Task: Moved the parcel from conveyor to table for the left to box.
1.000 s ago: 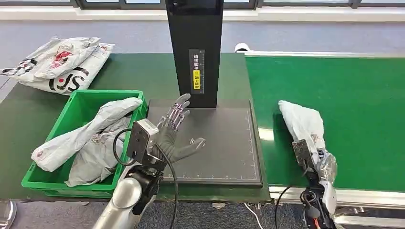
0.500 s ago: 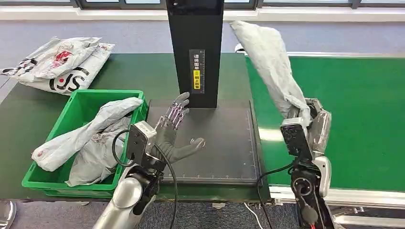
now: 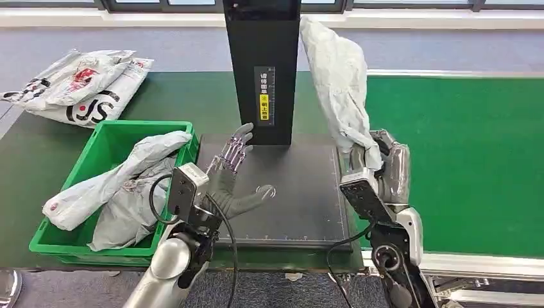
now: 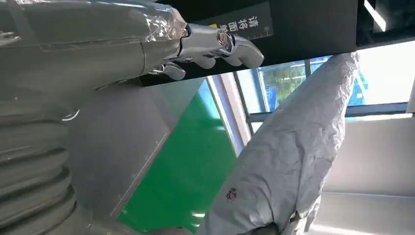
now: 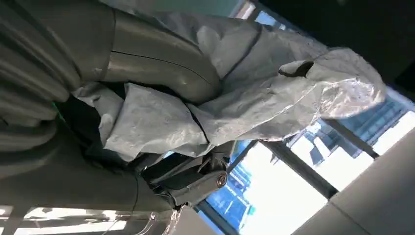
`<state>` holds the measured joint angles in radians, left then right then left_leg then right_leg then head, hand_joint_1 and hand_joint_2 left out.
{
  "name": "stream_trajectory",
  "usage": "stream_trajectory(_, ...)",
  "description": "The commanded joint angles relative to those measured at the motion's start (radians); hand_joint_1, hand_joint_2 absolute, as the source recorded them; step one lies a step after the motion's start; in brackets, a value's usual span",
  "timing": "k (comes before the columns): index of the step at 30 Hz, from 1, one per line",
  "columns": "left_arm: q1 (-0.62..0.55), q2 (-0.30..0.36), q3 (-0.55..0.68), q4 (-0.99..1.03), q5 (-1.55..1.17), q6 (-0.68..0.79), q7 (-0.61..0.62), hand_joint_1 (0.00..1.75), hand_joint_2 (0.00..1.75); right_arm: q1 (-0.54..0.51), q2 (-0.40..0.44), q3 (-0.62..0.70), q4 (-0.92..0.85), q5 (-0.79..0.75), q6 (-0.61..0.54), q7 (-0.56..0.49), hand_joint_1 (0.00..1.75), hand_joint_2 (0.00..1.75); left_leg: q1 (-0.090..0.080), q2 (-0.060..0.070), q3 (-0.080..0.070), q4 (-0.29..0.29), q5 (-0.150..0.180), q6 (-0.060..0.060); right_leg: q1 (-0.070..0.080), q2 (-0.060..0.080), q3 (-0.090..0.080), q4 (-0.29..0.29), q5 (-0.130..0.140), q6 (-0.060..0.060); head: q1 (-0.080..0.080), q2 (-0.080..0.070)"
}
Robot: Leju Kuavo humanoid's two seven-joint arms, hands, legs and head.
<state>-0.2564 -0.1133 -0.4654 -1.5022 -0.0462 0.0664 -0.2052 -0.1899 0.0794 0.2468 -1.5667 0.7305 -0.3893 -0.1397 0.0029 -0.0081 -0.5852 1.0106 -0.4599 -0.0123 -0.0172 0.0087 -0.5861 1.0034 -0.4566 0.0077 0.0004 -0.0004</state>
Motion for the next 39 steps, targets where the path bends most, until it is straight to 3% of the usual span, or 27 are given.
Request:
stream_trajectory(1, -0.043, 0.023, 0.073, 0.015, -0.002, -0.001, -0.003, 0.00, 1.75, -0.005, -0.038, 0.210, 0.169, 0.062, 0.097, 0.049, 1.75, 1.75, 0.001, 0.003, 0.002, -0.002, 0.000, 0.000, 0.001, 0.002, 0.002, -0.002, 0.001, -0.001, 0.000, 0.000)
stream_trajectory(10, -0.079, 0.025, 0.078, 0.023, 0.011, -0.011, 0.007, 0.00, 1.75, -0.049, -0.070, 0.301, 0.366, 0.072, 0.166, 0.127, 1.75, 1.75, 0.002, 0.002, 0.002, -0.001, 0.000, 0.000, 0.002, 0.001, 0.003, -0.002, 0.001, -0.001, 0.000, 0.000)
stream_trajectory(23, -0.086, 0.037, 0.070, 0.027, 0.013, -0.013, 0.009, 0.00, 1.75, -0.051, -0.086, 0.322, 0.406, 0.111, 0.251, 0.203, 1.75, 1.75, 0.001, 0.001, 0.002, -0.002, 0.001, 0.000, 0.002, 0.000, 0.002, -0.002, 0.001, -0.001, 0.000, 0.000)
stream_trajectory(27, -0.072, 0.037, 0.070, 0.013, 0.015, -0.012, 0.012, 0.00, 1.75, -0.048, -0.083, 0.306, 0.432, 0.146, 0.223, 0.217, 1.75, 1.75, 0.001, 0.000, 0.002, -0.001, 0.001, 0.000, 0.001, 0.000, 0.002, -0.002, 0.001, -0.001, 0.000, 0.000)
stream_trajectory(28, -0.068, 0.037, 0.071, 0.008, 0.015, -0.012, 0.013, 0.00, 1.75, -0.048, -0.085, 0.306, 0.431, 0.164, 0.204, 0.219, 0.65, 1.75, 0.002, 0.001, 0.003, -0.003, 0.001, 0.000, 0.002, -0.001, 0.004, -0.005, 0.002, -0.001, 0.000, 0.000)
stream_trajectory(29, -0.061, 0.038, 0.072, 0.001, 0.014, -0.009, 0.015, 0.00, 1.75, -0.043, -0.079, 0.287, 0.426, 0.154, 0.188, 0.217, 0.00, 1.75, 0.001, 0.001, 0.003, -0.003, 0.001, 0.000, 0.002, 0.000, 0.003, -0.003, 0.002, -0.001, 0.000, 0.000)
stream_trajectory(33, -0.039, 0.040, 0.076, -0.016, 0.003, 0.004, 0.017, 0.00, 1.75, -0.023, -0.073, 0.231, 0.357, 0.115, 0.070, 0.158, 0.00, 1.75, 0.001, 0.000, 0.001, -0.001, 0.000, 0.000, 0.001, -0.001, 0.001, -0.001, 0.000, -0.001, 0.000, 0.000)
stream_trajectory(36, -0.022, 0.044, 0.081, -0.021, -0.005, 0.017, 0.012, 0.00, 1.75, 0.010, -0.056, 0.137, 0.230, -0.127, -0.015, -0.004, 0.00, 1.75, 0.000, 0.000, 0.001, -0.001, 0.000, 0.000, 0.000, -0.001, 0.001, -0.001, 0.000, -0.001, 0.000, 0.000)
stream_trajectory(39, -0.022, 0.047, 0.080, -0.010, -0.006, 0.028, -0.003, 0.00, 1.75, 0.050, -0.055, 0.067, 0.073, -0.384, -0.016, -0.142, 0.00, 1.75, 0.001, 0.000, 0.001, -0.001, 0.000, 0.000, 0.001, -0.002, 0.002, -0.001, 0.000, -0.001, 0.000, 0.000)
